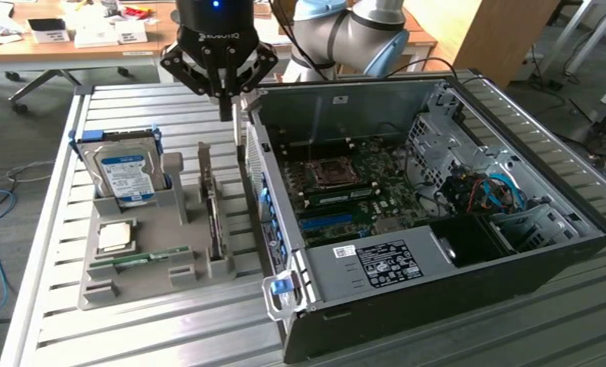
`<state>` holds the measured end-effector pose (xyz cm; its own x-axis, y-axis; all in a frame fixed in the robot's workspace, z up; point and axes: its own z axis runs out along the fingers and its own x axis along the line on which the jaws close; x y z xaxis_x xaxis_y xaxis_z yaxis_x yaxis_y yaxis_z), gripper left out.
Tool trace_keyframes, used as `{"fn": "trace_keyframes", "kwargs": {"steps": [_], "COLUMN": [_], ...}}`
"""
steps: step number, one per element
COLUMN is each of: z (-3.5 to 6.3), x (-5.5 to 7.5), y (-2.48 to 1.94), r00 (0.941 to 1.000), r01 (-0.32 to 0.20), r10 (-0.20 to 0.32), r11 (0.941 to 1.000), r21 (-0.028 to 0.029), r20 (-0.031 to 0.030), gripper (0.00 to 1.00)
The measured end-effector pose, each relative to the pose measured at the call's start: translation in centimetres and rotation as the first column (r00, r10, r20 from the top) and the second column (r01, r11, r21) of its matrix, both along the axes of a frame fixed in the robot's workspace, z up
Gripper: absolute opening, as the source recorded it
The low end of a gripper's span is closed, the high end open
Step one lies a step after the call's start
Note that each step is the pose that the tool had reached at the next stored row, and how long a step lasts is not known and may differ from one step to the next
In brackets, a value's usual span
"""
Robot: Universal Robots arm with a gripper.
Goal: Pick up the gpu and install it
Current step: 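Reach for the gpu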
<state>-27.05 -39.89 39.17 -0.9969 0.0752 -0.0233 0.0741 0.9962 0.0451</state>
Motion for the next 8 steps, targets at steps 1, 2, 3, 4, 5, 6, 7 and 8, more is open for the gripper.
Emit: {"fn": "trace_keyframes", "kwargs": {"steps": [1, 2, 3, 4, 5, 6, 7, 8], "z": [0.0, 0.0, -0.01, -0.01, 0.0, -0.01, -0.01, -0.01], "x": [-0.13, -0.26, -0.39, -0.52, -0.66, -0.79, -0.93, -1.06], "y": [0.0, 0.0, 0.0, 0.0, 0.0, 0.0, 0.0, 0.0], "r00": [1.0, 1.0, 1.0, 1.0, 1.0, 1.0, 1.0, 1.0], "r01": [0.0, 0.0, 0.0, 0.0, 0.0, 0.0, 0.0, 0.0], "r10": [0.0, 0.0, 0.0, 0.0, 0.0, 0.0, 0.0, 0.0], "r11": [1.0, 1.0, 1.0, 1.0, 1.0, 1.0, 1.0, 1.0], "r21": [0.0, 0.0, 0.0, 0.0001, -0.0001, 0.0, 0.0001, 0.0], "r20": [0.0, 0.0, 0.0001, 0.0, 0.0, 0.0, 0.0, 0.0001], "gripper": [0.11, 0.11, 0.11, 0.11, 0.11, 0.11, 0.11, 0.11]}}
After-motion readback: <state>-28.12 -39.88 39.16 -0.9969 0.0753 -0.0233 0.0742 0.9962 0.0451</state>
